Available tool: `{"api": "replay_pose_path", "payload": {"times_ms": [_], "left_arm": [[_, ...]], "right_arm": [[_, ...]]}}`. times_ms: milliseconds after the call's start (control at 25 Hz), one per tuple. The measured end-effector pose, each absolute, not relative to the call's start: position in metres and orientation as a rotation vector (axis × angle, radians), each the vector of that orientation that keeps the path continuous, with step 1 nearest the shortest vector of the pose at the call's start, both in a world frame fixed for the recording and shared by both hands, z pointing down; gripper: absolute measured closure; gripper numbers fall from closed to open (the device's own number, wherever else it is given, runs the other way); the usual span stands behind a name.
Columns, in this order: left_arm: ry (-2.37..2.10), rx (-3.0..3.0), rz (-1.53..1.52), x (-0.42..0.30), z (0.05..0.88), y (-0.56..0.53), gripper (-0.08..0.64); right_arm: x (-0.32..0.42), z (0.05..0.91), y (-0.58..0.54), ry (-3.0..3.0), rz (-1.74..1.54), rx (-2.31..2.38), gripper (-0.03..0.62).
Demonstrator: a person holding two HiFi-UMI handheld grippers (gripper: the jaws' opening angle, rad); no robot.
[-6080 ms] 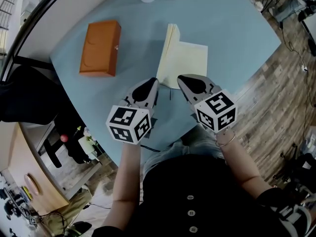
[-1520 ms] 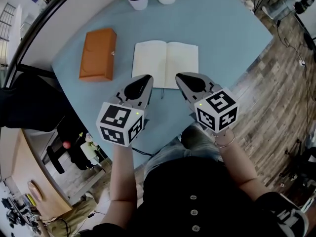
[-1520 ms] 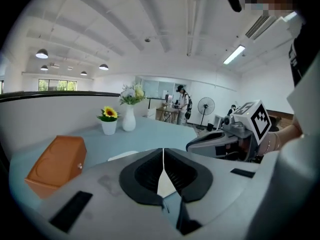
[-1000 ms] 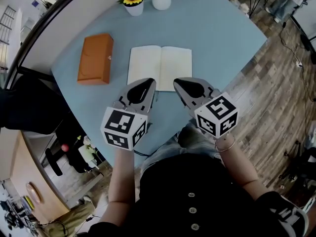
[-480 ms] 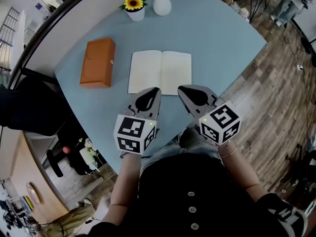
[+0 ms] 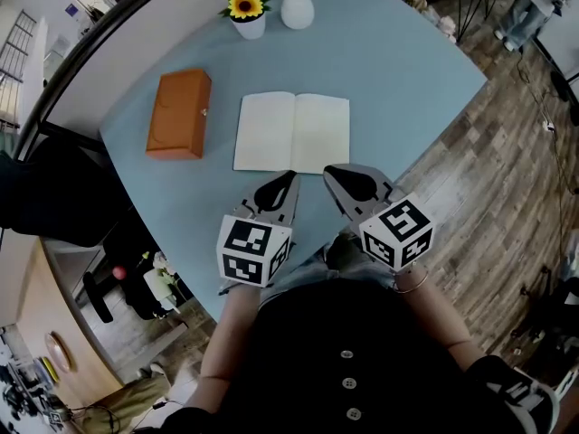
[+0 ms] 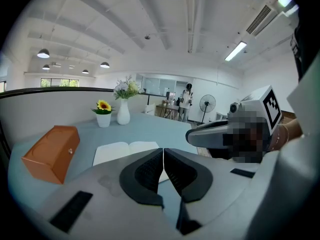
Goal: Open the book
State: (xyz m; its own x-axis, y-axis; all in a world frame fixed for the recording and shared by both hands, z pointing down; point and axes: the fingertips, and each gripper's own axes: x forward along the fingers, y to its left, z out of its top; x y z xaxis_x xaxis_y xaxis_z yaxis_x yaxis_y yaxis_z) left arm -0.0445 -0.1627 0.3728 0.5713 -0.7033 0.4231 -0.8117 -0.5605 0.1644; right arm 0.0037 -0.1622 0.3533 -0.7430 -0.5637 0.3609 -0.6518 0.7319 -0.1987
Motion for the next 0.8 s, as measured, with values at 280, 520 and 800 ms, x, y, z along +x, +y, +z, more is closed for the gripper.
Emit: {"api": "replay_pose_path", "payload": {"times_ms": [280, 520, 800], "left_arm": [[-1.208, 2.447, 0.483, -0.045, 0.387, -0.155, 0.543], [-1.188, 2.438, 0.432, -0.042, 0.385, -0.154, 0.543], [-1.156, 2.446, 0.429, -0.036, 0.385, -0.15, 0.543]], "right_arm": [[0.003, 0.361, -0.155, -2.639, 0.468, 0.932, 0.591], [0.005, 0.368, -0.153, -2.627, 0.503, 0.952, 0.591], [0.006, 0.369, -0.151, -2.619, 0.512, 0.96, 0.591]]}}
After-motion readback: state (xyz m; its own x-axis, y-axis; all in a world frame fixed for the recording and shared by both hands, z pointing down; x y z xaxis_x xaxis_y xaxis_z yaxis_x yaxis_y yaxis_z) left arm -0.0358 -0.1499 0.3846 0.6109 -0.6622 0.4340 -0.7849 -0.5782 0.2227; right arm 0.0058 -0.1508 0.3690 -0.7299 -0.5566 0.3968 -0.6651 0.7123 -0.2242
